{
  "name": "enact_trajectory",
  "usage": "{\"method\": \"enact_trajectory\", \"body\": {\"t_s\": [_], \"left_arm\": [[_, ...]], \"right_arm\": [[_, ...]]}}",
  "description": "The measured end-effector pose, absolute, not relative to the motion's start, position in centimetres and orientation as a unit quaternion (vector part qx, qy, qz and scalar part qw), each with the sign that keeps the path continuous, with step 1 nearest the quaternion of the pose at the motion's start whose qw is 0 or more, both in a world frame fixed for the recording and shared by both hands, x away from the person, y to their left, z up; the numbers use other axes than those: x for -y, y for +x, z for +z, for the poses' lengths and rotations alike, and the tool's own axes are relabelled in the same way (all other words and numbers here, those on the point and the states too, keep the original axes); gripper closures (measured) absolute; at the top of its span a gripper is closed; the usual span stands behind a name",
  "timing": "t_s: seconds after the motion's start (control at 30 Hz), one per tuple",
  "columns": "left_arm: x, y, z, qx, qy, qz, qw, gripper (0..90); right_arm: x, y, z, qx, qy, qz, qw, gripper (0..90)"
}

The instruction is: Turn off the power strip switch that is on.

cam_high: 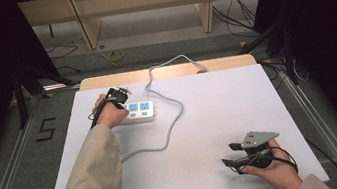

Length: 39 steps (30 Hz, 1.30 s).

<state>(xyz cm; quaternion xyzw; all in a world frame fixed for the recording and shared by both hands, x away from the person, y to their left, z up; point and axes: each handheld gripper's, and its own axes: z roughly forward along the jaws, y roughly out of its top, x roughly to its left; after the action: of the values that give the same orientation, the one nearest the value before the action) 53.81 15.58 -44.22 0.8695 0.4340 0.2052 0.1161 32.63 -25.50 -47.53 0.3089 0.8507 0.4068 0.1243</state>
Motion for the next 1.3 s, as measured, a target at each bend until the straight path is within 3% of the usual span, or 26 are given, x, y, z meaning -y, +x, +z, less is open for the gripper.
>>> {"method": "enact_trajectory", "body": {"t_s": [1.3], "left_arm": [[-15.99,53.69,-44.25,-0.443,0.863,0.202,0.136,90.0]], "right_arm": [[25.47,32.58,-47.41,-0.850,0.309,0.408,0.125,38.5]]}}
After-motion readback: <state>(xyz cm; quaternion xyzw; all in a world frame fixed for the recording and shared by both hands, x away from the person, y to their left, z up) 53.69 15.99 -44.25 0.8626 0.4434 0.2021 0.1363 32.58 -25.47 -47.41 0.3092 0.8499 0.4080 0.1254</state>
